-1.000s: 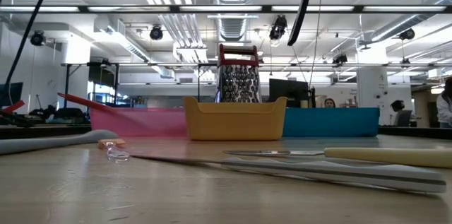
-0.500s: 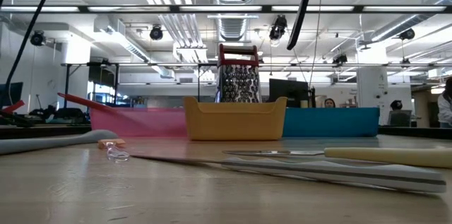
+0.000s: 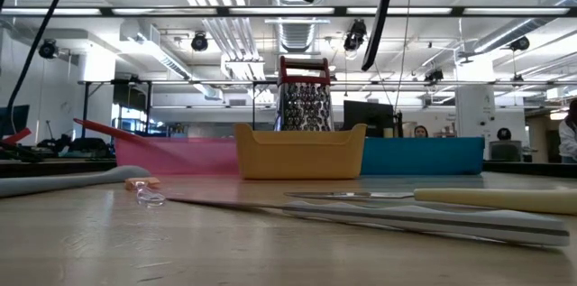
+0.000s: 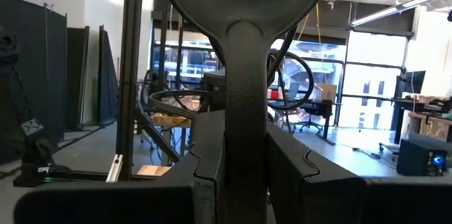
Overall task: Pick & Place Kitchen Items
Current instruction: Put the left black serving spoon into the red bin
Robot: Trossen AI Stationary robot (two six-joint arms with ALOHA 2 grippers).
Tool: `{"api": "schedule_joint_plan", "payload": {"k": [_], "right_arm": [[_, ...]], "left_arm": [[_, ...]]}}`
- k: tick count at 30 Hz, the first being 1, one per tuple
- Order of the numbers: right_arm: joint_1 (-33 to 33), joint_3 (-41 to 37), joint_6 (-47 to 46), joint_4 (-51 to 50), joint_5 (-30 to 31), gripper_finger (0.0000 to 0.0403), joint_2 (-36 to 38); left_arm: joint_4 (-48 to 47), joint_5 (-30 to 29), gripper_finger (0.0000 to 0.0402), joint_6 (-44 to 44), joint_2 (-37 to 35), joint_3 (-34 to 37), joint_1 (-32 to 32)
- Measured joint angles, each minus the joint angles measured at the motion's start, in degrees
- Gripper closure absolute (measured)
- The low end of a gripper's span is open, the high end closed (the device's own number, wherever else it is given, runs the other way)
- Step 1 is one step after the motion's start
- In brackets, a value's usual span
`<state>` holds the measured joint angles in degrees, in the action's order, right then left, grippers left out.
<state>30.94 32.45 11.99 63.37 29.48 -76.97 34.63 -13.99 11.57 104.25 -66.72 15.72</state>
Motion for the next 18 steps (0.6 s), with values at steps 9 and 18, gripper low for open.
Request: {"api": "schedule_joint_plan", "payload": {"k": [9,18], "right_arm": [[0.0,0.0,0.4,-0.3,-0.1,0.0344,-0.2],[0.1,0.0,0.3,-1.7,0.7,0.0290,0.0]], "left_arm": [[-0.6,0.1,0.0310,-1.8,0.0,0.0,-0.3],[-5.5,-0.3,0.0310,0.4,-1.7,0.1,-0.3]]}}
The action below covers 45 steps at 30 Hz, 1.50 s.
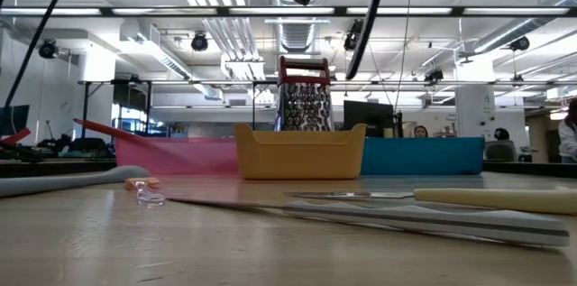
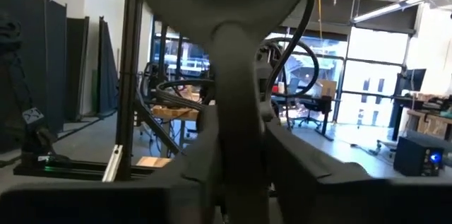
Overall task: Pick & Place Kitchen Items
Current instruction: Put the left black serving spoon into the red bin
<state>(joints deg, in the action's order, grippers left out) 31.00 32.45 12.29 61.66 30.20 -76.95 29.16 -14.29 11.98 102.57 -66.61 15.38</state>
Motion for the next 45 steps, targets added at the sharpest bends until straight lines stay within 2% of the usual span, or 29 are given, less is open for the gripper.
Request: {"api": "schedule_joint_plan", "payload": {"k": [3,7,16,24,29,35,45], "right_arm": [[0.0,0.0,0.0,-0.7,1.8,0.0236,0.2],[0.1,0.0,-0.5,-2.7,5.5,0.0189,1.0],[0.2,0.0,-3.5,-8.6,11.6,0.0147,2.0],[0.2,0.0,-5.9,-12.4,16.5,0.0156,2.7],[0.1,0.0,-6.0,-12.6,16.5,0.0173,2.7],[0.0,0.0,-6.1,-13.5,16.5,0.0186,2.7],[0.0,0.0,-5.9,-13.5,16.5,0.0193,2.7]], "left_arm": [[-4.2,-1.3,0.0310,1.4,-1.9,0.1,0.2],[-10.6,-4.5,0.0310,2.7,-6.1,0.1,0.2],[-29.0,-14.1,0.0310,2.8,-20.4,0.2,0.2],[-47.1,-27.4,0.0310,0.0,-33.4,0.1,-0.2],[-58.9,-34.3,0.0310,-2.4,-38.8,-1.8,-2.1],[-74.7,-34.9,0.0310,-10.4,-40.8,-6.8,-7.7],[-94.4,-34.1,0.0310,-16.5,-37.4,-12.2,-19.7]]}}
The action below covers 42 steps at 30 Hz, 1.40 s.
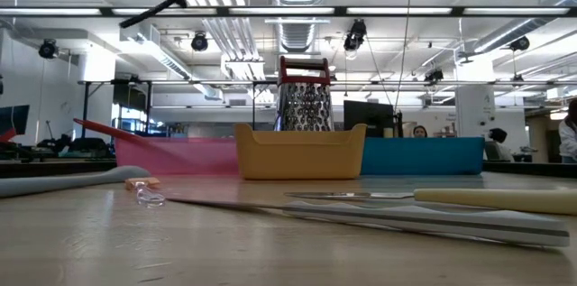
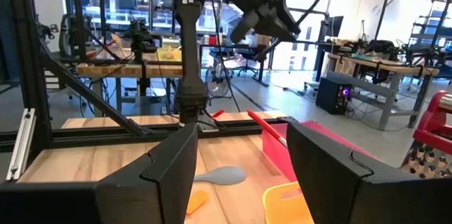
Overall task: Pick & Place Kitchen Items
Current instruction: Put the left black serving spoon into the red bin
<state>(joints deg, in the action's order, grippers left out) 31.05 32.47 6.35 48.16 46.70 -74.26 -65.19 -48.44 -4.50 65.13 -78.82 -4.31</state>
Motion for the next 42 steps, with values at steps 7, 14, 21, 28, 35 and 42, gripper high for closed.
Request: {"api": "schedule_joint_plan", "payload": {"k": [7,14,21,28,35,42], "right_arm": [[0.0,0.0,-0.2,-1.6,0.0,0.0183,0.0],[-0.1,0.0,-0.4,-1.8,0.0,0.0176,0.0],[-0.5,0.0,-1.5,-2.4,0.0,0.0177,-0.1],[-0.5,0.0,-1.4,-3.5,-0.1,0.0195,-0.1],[-0.5,0.0,-1.5,-4.7,-0.2,0.0206,-0.1],[-0.5,0.0,-1.7,-4.8,-0.2,0.0214,-0.1]], "left_arm": [[-10.0,2.9,0.0310,-1.3,2.7,0.0,-8.0],[-16.3,4.4,0.0310,-1.6,5.5,0.3,-13.5],[-18.6,7.5,0.0310,2.1,10.0,0.3,-17.9],[-20.7,8.8,0.0310,2.8,16.6,0.4,-22.8],[-20.6,11.2,0.0310,3.5,22.9,0.4,-25.3],[-20.5,13.0,0.0310,4.0,26.2,3.4,-28.2]]}}
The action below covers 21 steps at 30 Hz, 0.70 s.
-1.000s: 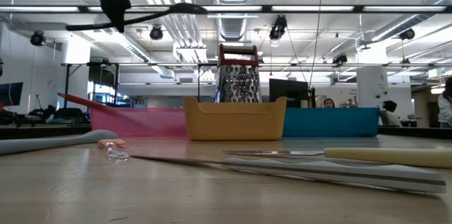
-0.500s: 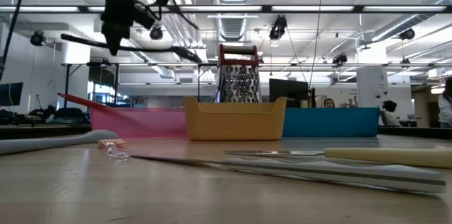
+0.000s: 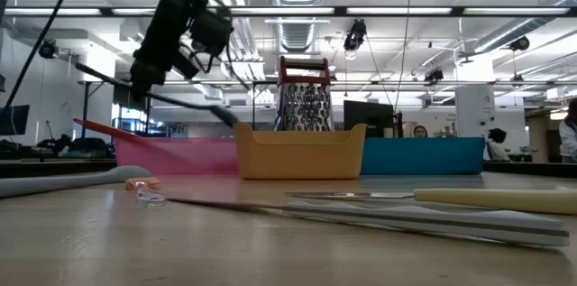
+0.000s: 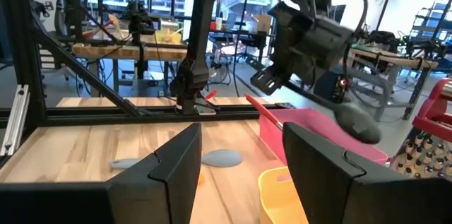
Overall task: Pick & Place Kitchen Items
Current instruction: Put the left black serving spoon into the red bin
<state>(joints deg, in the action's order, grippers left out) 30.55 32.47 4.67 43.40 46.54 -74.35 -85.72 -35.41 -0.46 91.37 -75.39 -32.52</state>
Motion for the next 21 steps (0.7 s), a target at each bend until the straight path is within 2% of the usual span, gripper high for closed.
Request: {"api": "schedule_joint_plan", "payload": {"k": [6,13,21], "right_arm": [[-0.1,0.0,0.2,-0.4,0.0,0.0220,0.0],[-0.2,0.0,-0.1,-0.4,0.0,0.0225,0.0],[-0.3,0.0,-0.2,-0.8,0.1,0.0213,0.0]], "left_arm": [[3.9,1.6,0.0310,1.9,-1.1,7.0,-2.4],[14.4,4.2,0.0310,9.4,-1.4,13.8,-3.7],[18.7,3.2,0.0310,11.7,-1.4,17.3,-5.3]]}}
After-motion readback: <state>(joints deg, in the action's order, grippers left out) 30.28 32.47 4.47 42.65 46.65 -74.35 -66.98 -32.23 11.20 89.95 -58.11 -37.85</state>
